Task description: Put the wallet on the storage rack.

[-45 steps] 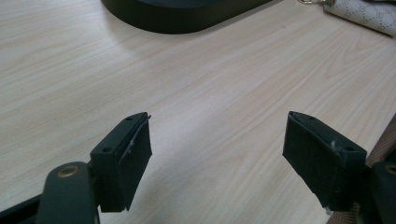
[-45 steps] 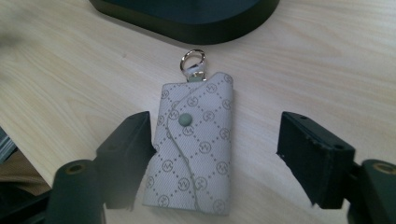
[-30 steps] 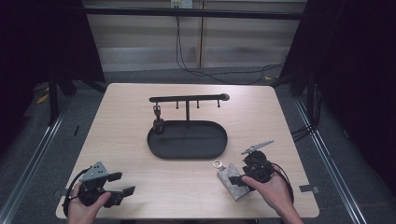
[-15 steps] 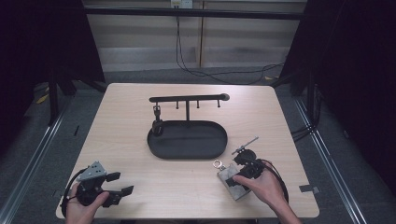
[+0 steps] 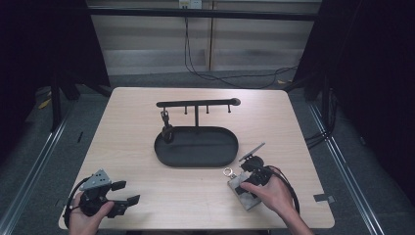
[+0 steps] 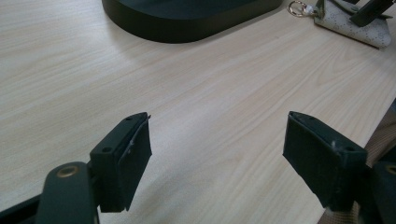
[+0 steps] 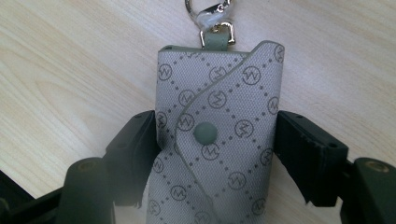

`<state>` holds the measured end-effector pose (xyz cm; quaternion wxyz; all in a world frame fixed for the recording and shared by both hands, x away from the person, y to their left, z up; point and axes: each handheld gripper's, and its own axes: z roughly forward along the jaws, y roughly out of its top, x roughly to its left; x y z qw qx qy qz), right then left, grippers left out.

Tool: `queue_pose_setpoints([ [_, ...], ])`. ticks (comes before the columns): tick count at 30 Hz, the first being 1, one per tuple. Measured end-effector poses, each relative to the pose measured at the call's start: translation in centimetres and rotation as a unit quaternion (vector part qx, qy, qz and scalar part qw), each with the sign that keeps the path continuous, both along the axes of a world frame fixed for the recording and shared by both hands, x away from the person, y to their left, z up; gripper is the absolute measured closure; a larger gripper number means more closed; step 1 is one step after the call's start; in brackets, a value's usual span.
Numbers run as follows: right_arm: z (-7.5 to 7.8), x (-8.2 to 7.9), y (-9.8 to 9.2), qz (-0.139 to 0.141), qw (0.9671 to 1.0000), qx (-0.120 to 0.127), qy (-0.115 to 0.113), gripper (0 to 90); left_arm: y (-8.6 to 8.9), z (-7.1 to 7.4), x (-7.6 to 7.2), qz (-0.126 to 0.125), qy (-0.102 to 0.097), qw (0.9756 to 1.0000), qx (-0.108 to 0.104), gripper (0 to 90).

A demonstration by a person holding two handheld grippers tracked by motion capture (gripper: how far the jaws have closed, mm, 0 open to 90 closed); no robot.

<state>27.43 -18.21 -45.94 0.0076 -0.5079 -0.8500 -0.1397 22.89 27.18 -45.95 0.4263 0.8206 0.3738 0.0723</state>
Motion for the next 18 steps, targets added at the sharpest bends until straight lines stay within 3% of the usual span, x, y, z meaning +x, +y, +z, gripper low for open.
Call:
queue_pose_setpoints([
  [7, -0.2, 0.2, 0.4, -0.004, 0.9999, -0.007, 0.011, 28.8, -0.1, -0.1, 0.0, -0.003, 0.007, 1.0000, 0.001, 23.1],
  [13, -1.0, 0.0, 1.4, 0.010, 0.9988, -0.046, 0.018, 25.7, -0.1, -0.1, 0.0, -0.003, 0.007, 1.0000, 0.001, 23.1],
  [18, -1.1, 0.1, 1.7, 0.013, 0.9982, -0.055, 0.021, 25.9, -0.1, -0.1, 0.0, -0.003, 0.006, 1.0000, 0.000, 23.1],
])
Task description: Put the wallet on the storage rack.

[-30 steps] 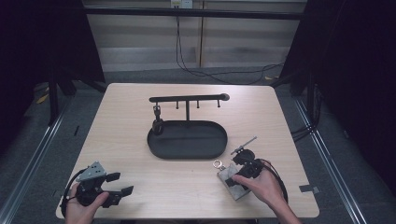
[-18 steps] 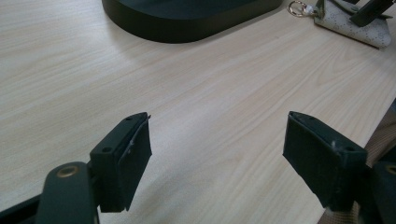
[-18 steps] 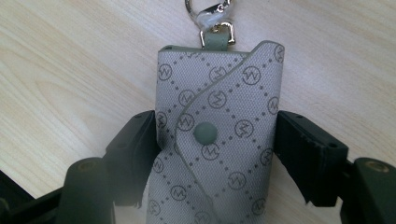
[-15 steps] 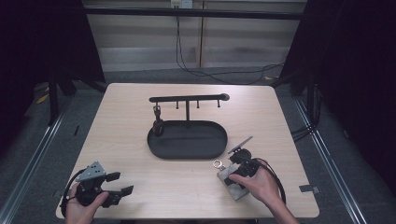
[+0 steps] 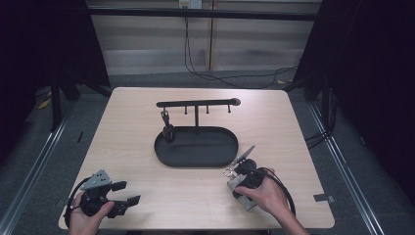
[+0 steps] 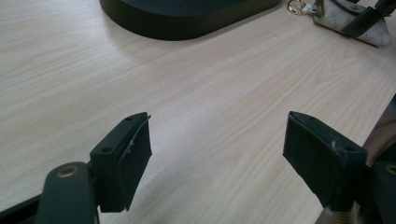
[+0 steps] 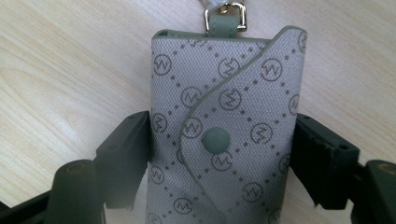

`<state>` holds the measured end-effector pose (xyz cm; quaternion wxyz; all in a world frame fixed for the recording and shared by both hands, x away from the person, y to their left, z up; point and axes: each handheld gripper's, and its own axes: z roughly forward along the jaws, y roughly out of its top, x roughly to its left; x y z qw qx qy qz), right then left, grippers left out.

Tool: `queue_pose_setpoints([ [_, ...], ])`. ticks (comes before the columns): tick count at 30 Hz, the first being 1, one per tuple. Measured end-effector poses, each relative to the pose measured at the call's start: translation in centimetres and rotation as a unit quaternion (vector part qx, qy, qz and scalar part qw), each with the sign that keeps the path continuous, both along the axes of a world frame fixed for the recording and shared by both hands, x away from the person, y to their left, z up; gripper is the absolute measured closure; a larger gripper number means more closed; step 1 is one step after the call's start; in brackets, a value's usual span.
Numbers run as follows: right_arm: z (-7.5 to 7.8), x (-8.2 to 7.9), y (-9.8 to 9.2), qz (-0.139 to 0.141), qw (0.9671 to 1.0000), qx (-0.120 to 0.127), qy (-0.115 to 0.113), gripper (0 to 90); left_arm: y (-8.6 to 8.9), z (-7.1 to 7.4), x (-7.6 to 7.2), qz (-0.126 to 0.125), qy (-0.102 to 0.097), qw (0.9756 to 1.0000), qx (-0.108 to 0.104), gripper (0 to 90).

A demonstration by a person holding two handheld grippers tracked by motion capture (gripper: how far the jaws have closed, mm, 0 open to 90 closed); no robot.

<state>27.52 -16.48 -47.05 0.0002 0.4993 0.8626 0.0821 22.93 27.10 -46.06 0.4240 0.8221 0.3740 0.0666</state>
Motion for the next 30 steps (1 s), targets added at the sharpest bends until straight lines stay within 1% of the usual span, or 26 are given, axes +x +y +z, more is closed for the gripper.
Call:
queue_pose_setpoints([
  [2, 0.1, 0.1, 0.1, 0.005, 1.0000, -0.006, 0.004, 27.1, 0.0, 0.1, 0.0, 0.002, -0.001, 1.0000, -0.002, 23.1],
  [5, 0.2, 0.2, 0.2, 0.005, 0.9999, -0.011, 0.008, 29.9, 0.1, 0.0, 0.0, 0.003, -0.002, 1.0000, -0.001, 23.1],
  [8, 0.5, 0.3, 0.2, 0.005, 0.9998, -0.010, 0.019, 32.1, 0.1, 0.1, 0.0, 0.003, -0.002, 1.0000, -0.004, 23.1],
  [10, 0.5, 0.3, 0.1, 0.008, 0.9997, -0.007, 0.021, 32.8, 0.1, 0.1, 0.0, 0.002, -0.001, 1.0000, -0.004, 23.1],
  [11, 0.6, 0.4, 0.0, 0.007, 0.9997, -0.006, 0.023, 33.0, 0.2, 0.1, 0.0, 0.002, -0.003, 1.0000, -0.003, 23.1],
  [12, 0.6, 0.4, -0.1, 0.010, 0.9997, -0.006, 0.022, 33.2, 0.2, 0.1, 0.0, 0.004, -0.001, 1.0000, -0.005, 23.1],
  [14, 0.9, 0.4, -0.2, 0.004, 0.9999, -0.006, 0.013, 33.4, 0.3, 0.1, 0.0, 0.004, -0.001, 1.0000, -0.005, 23.1],
  [17, 1.3, 0.6, -0.4, 0.006, 0.9998, -0.007, 0.015, 33.5, 0.4, 0.1, 0.0, 0.006, 0.001, 0.9999, -0.009, 23.1],
  [20, 1.6, 0.7, -0.4, 0.003, 0.9998, -0.001, 0.019, 33.6, 0.5, 0.1, 0.0, 0.007, 0.000, 0.9999, -0.009, 23.1],
  [22, 1.8, 0.8, -0.5, 0.003, 0.9998, 0.000, 0.017, 33.6, 0.5, 0.1, 0.0, 0.005, 0.001, 0.9999, -0.010, 23.1],
  [24, 2.0, 0.9, -0.5, 0.001, 0.9998, 0.006, 0.019, 33.5, 0.4, 0.1, 0.0, 0.004, 0.001, 0.9999, -0.010, 23.1],
  [29, 2.6, 1.1, -0.7, -0.001, 0.9998, 0.006, 0.020, 33.5, 0.4, 0.1, 0.1, 0.003, 0.002, 0.9999, -0.010, 23.1],
  [30, 2.8, 1.2, -0.8, 0.000, 0.9998, 0.009, 0.020, 33.6, 0.4, 0.1, 0.1, 0.004, 0.002, 0.9999, -0.009, 23.1],
])
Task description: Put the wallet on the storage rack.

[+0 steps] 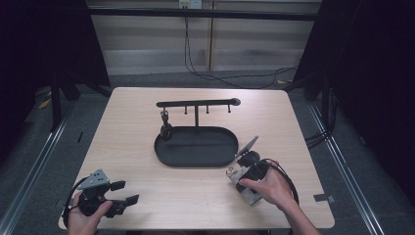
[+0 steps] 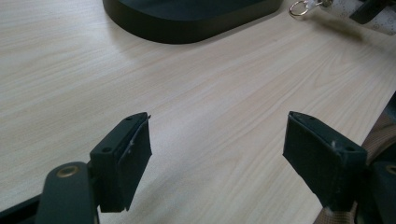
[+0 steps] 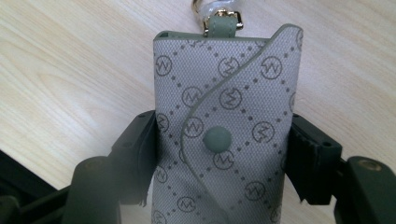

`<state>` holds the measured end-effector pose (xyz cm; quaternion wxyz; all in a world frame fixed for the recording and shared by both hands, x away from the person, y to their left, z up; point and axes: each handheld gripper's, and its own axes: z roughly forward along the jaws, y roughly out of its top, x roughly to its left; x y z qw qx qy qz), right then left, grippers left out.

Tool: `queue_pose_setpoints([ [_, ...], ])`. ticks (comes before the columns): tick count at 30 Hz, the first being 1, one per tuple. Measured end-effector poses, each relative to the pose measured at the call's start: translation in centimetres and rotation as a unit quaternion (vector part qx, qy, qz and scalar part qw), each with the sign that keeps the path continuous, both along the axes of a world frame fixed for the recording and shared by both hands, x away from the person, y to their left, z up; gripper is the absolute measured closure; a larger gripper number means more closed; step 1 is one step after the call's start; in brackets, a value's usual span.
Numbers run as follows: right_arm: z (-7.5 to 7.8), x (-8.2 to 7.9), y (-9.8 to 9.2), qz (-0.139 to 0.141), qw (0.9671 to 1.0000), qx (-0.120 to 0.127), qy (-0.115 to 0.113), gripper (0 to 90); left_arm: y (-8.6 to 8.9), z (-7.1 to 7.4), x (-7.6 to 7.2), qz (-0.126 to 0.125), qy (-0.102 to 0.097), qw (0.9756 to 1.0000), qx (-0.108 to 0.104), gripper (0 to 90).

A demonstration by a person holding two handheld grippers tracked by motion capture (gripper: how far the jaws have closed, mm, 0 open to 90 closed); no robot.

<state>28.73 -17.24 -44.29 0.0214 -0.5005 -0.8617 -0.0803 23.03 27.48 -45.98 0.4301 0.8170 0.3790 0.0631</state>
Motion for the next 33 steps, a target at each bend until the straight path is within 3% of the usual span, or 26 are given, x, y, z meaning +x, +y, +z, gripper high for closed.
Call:
queue_pose_setpoints([
  [7, 0.8, 0.1, -0.2, 0.005, 1.0000, -0.006, 0.006, 33.6, 0.0, 0.1, 0.1, 0.000, 0.001, 1.0000, -0.004, 23.1],
  [19, 2.2, 0.1, -0.6, 0.002, 0.9999, 0.015, 0.005, 33.7, 0.1, -0.1, 0.3, 0.000, 0.005, 1.0000, -0.005, 22.7],
  [24, 3.0, 0.4, -0.8, 0.003, 1.0000, 0.008, 0.005, 33.7, 0.0, 0.0, 0.2, -0.001, 0.004, 1.0000, -0.003, 22.8],
  [33, 3.8, 1.2, -1.5, -0.011, 0.9996, 0.023, 0.009, 33.7, 0.0, 0.0, 0.2, -0.003, 0.004, 1.0000, -0.003, 22.8],
])
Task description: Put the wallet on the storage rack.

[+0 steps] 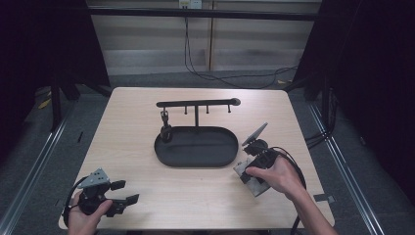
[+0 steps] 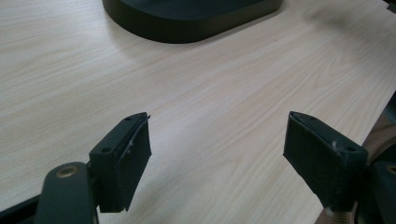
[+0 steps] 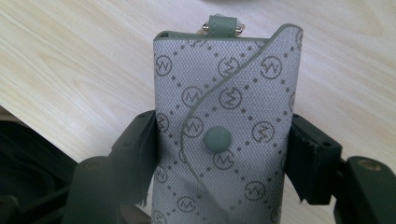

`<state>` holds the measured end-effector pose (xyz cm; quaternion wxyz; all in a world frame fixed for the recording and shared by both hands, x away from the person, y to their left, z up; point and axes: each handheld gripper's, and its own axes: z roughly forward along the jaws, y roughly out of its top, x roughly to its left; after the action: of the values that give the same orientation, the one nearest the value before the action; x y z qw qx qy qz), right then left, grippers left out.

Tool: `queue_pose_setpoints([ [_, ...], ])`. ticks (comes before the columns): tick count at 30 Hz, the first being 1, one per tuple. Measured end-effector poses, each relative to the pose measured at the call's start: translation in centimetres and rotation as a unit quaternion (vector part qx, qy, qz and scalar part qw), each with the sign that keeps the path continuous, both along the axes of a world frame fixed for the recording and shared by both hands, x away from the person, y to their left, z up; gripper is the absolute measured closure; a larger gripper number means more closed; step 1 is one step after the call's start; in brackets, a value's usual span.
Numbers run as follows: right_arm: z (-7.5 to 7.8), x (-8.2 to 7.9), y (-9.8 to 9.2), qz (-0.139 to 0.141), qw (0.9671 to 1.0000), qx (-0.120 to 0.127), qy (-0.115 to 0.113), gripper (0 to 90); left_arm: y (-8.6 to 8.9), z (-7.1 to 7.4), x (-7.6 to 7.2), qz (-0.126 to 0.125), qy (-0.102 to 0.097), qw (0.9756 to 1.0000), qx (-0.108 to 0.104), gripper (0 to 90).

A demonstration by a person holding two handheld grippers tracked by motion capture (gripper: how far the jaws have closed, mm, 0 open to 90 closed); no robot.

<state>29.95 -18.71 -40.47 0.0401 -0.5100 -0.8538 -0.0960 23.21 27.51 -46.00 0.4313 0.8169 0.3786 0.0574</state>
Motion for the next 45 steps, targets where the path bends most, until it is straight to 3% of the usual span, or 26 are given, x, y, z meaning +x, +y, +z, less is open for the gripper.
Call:
queue_pose_setpoints([
  [7, 0.8, 0.5, -0.1, 0.001, 1.0000, -0.001, -0.002, 33.7, 0.1, 0.0, 0.0, 0.010, 0.000, 1.0000, 0.001, 22.8],
  [10, 0.9, 0.9, -0.1, 0.002, 0.9999, 0.006, 0.009, 33.7, 0.2, 0.0, 0.1, 0.009, 0.002, 1.0000, -0.001, 21.8],
  [19, 2.0, 2.4, -0.3, -0.011, 0.9999, -0.005, -0.002, 33.6, 0.2, 0.0, 0.0, 0.003, 0.004, 1.0000, -0.002, 21.6],
  [37, 2.8, 4.9, 0.0, -0.044, 0.9986, 0.019, -0.022, 33.6, 0.2, 0.0, 0.1, -0.027, 0.018, 0.9990, -0.032, 16.5],
  [45, 3.1, 5.9, 0.0, -0.058, 0.9972, 0.037, -0.030, 33.6, 0.2, 0.0, 0.0, -0.029, 0.015, 0.9992, -0.024, 16.3],
])
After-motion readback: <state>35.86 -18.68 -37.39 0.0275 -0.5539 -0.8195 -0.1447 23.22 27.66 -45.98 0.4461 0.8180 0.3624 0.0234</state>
